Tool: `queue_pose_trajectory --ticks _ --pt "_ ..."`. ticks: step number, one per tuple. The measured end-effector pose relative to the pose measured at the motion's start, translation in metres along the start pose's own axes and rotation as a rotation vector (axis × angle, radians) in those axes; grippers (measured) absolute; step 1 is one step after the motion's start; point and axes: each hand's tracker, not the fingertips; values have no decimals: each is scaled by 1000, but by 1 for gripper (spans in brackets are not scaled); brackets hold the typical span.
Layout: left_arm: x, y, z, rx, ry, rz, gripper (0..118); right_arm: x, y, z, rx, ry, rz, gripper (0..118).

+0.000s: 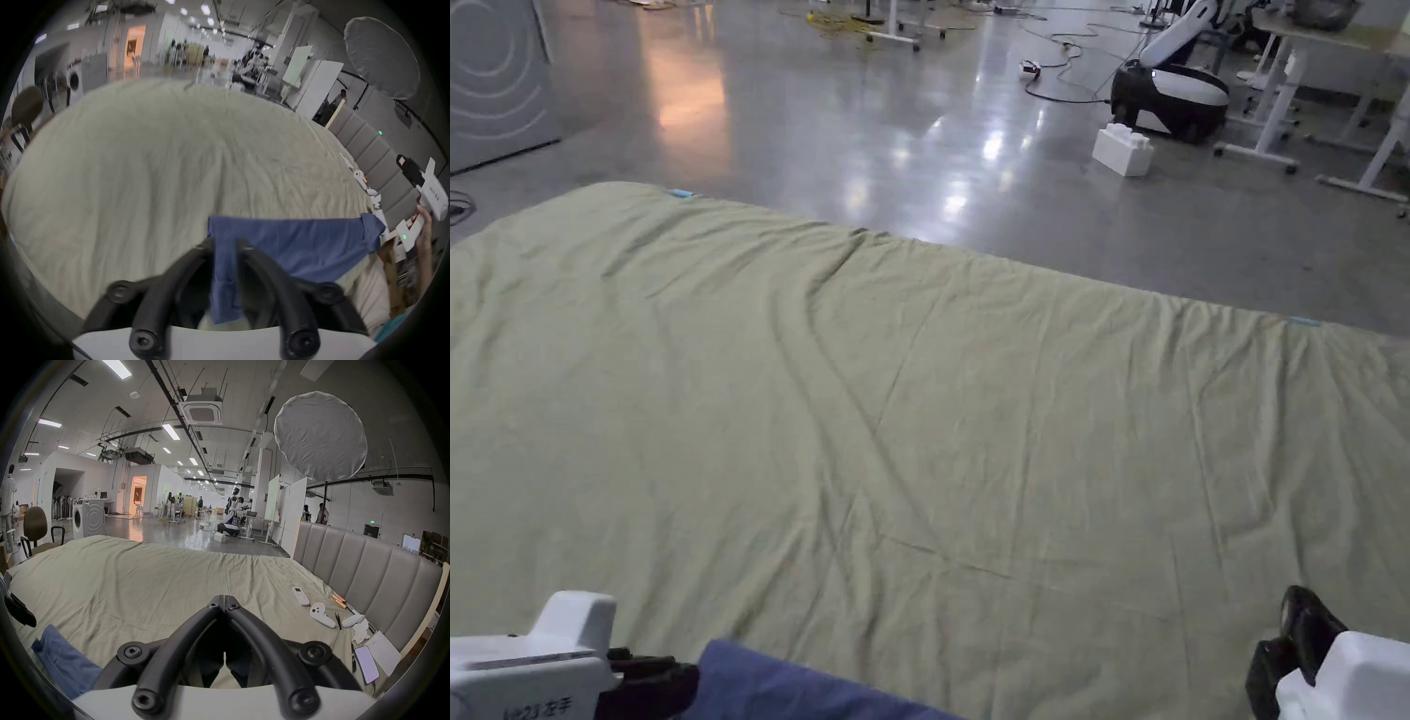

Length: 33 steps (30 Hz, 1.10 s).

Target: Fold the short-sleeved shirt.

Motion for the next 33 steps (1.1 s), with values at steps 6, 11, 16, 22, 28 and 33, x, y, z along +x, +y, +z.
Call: queue_pose_trajectory --ticks 6,11,16,22,28,33 --pt "-34 -12 -35 -119 -232 196 83 -8 -5 2 -35 12 18 0" --pt "-86 -24 -78 -70 -464 335 94 -12 -7 3 -47 17 39 0" --pt "-82 -38 -109 -114 -662 505 90 -15 -9 5 -66 21 25 0" --pt "-44 -45 -103 -134 -518 461 18 -17 -10 6 -90 19 -8 0" --pt "-62 -30 -96 -112 -465 424 10 -21 -8 6 -91 28 7 0" --pt "-41 -7 -65 -102 -449 387 10 -25 -8 6 -90 40 14 0"
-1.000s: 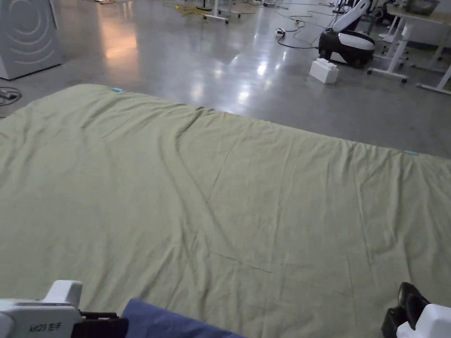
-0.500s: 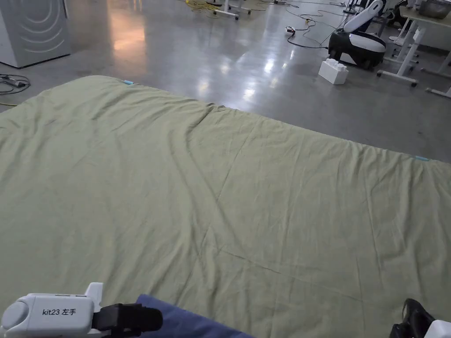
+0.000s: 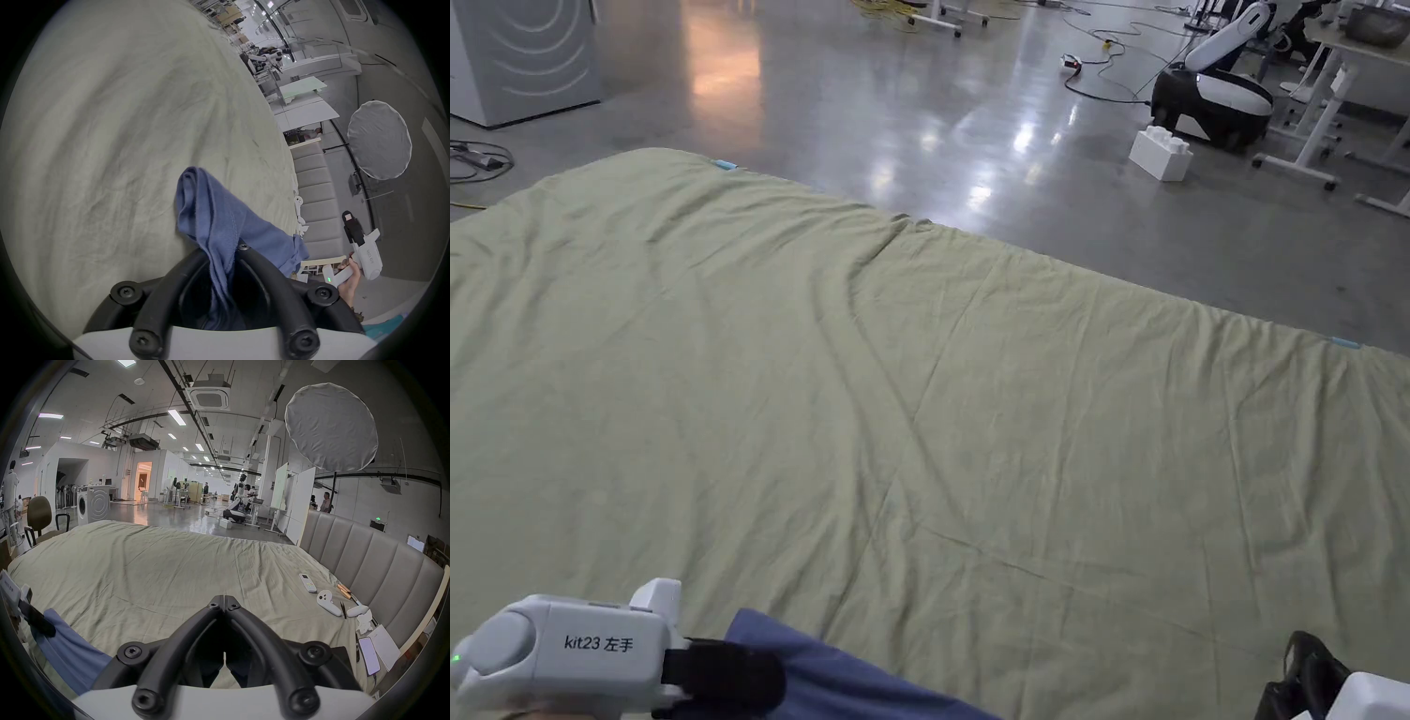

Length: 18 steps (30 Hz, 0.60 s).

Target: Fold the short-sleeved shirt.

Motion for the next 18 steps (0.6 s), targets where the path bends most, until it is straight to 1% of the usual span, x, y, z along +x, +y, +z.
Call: queue_pose_trajectory --ticks 5,6,11,14,17,18 --pt "19 19 33 30 59 -34 10 -1 0 -1 1 11 4 0" --pt "7 27 44 37 73 -26 10 -1 0 -1 1 12 2 0" --pt "14 48 105 93 261 -65 10 1 0 -4 2 22 -2 0" --pt "28 54 140 118 432 -124 10 1 1 -5 6 29 -6 0" --pt "44 48 157 132 566 -160 10 -1 1 -7 11 38 -16 0" --pt "69 36 153 126 601 -176 10 -1 1 -8 11 42 -21 0"
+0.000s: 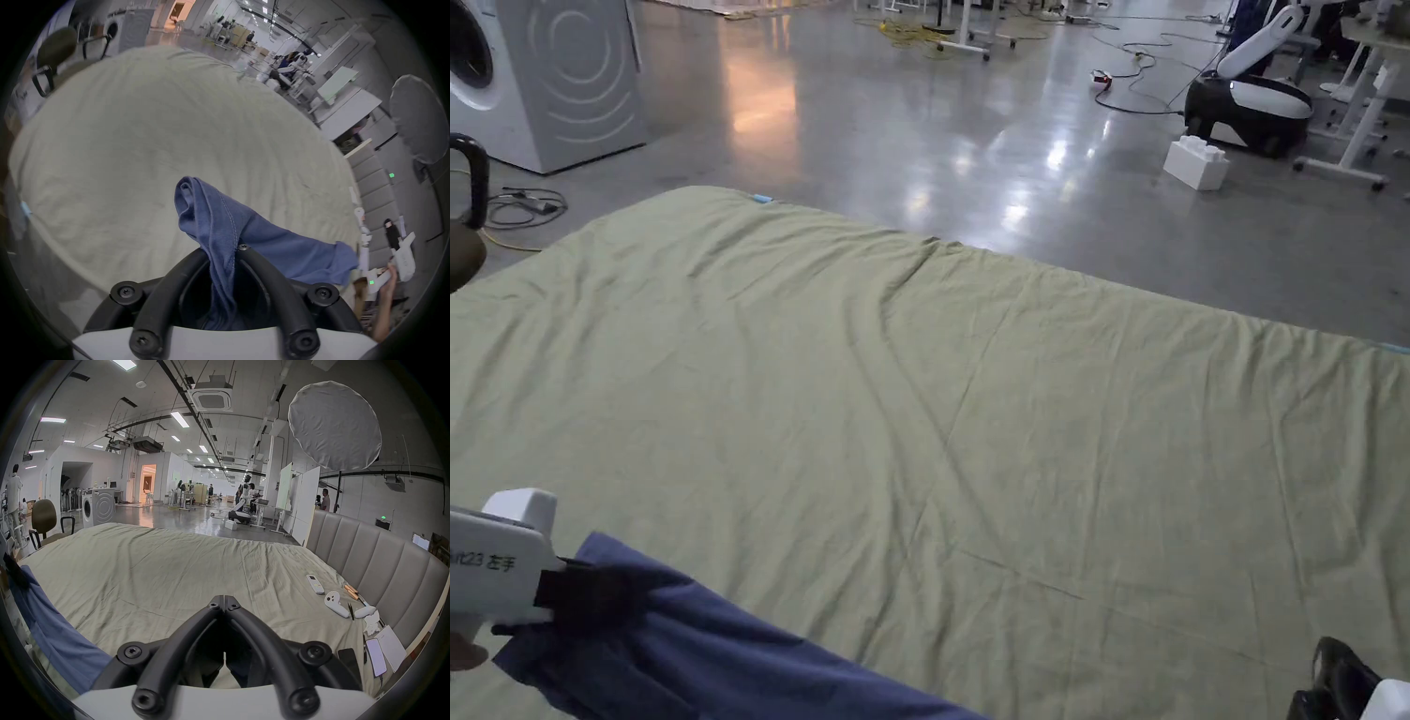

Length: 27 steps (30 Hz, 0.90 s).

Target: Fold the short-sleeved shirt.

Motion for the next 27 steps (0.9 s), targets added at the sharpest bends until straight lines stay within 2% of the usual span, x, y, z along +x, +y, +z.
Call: queue_pose_trajectory --ticks 5,12,15,17,22,27 --pt "36 -12 8 1 -33 -61 10 -3 -1 -3 0 24 -6 0" --pt "94 -25 -12 -21 -310 -48 10 3 -5 -1 2 31 -16 0" --pt "130 -36 -33 -64 -343 -92 10 8 -9 0 -5 26 -26 0" --pt "150 -40 -52 -111 -305 -138 10 11 -11 1 -10 20 -27 0" --pt "196 -66 -105 -210 -223 -126 10 21 -19 7 -20 7 -42 0" --pt "203 -79 -155 -268 -97 -120 10 28 -25 10 -39 -7 -51 0"
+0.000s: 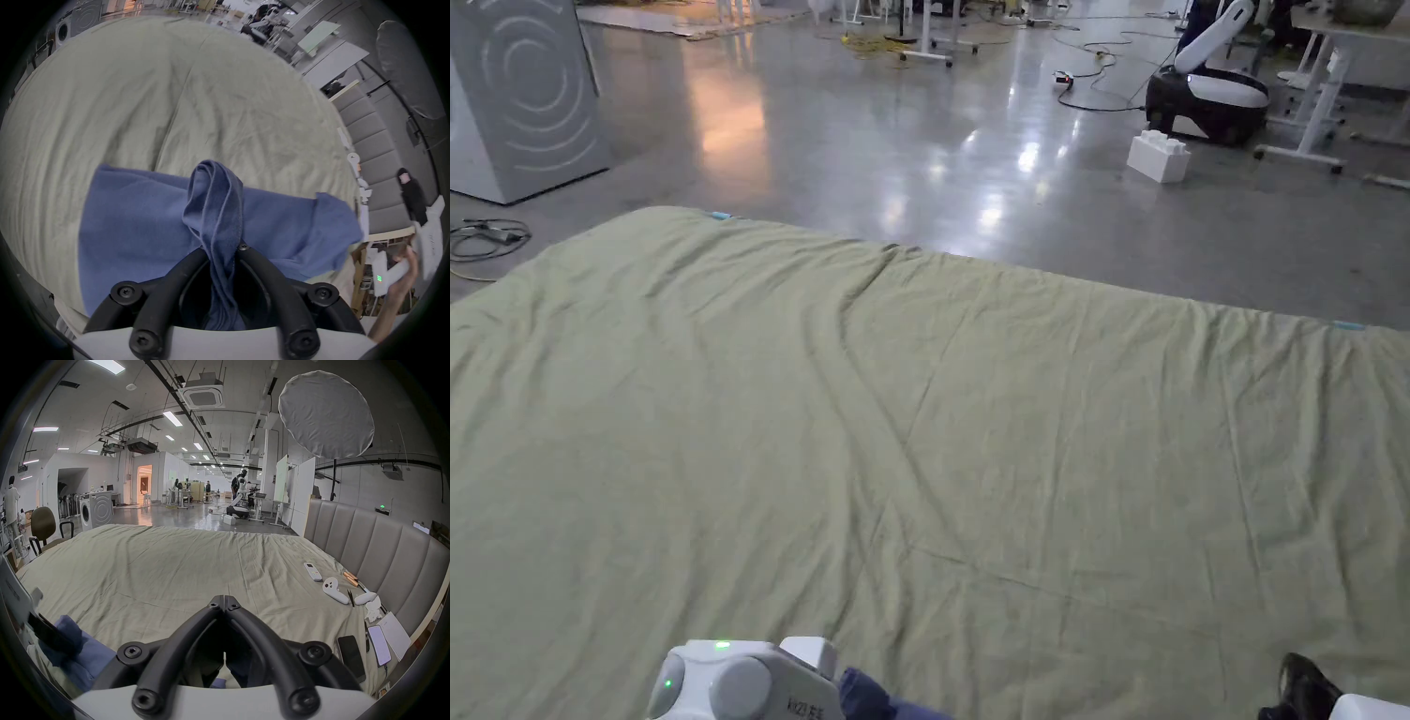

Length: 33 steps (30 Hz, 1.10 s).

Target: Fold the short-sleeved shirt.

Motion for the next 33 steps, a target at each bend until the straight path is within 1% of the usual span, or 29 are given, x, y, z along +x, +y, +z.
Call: queue_pose_trajectory --ticks 3,4,5,6,7,8,9,11,14,17,20,23,25,28,30,33 --pt "7 -6 1 24 -5 23 10 2 -5 1 -26 -1 -22 0" --pt "7 -6 4 27 -4 24 12 2 -6 0 -22 -3 -18 0" --pt "5 -6 9 31 -12 19 16 3 -7 0 -25 -3 -21 0" --pt "2 -5 13 34 -42 10 25 3 -7 0 -26 -2 -22 0" --pt "-1 -5 18 50 -82 6 44 3 -8 -1 -28 -1 -24 0" --pt "-4 -4 24 72 -105 -2 57 2 -9 -1 -30 -1 -24 0" --pt "-7 -3 32 85 -117 -6 64 2 -9 -1 -31 0 -24 0" --pt "-17 -1 48 98 -126 -7 65 1 -9 -1 -31 3 -23 0" --pt "-39 2 72 167 -135 21 65 1 -8 -1 -30 4 -25 0" --pt "-62 4 85 195 -101 35 65 0 -8 -2 -31 5 -24 0" --pt "-87 1 90 190 5 36 65 0 -8 -2 -33 7 -24 0" --pt "-111 -3 80 162 7 45 68 -1 -8 -2 -35 7 -20 0" --pt "-124 -7 68 126 -29 75 74 -1 -8 -2 -38 8 -20 0" --pt "-140 -10 43 76 -165 99 74 -2 -9 -2 -44 8 -20 0" --pt "-143 -14 34 101 -187 101 75 -3 -9 -2 -48 10 -21 0" --pt "-158 -9 30 129 -292 102 76 -4 -10 -1 -50 10 -20 0"
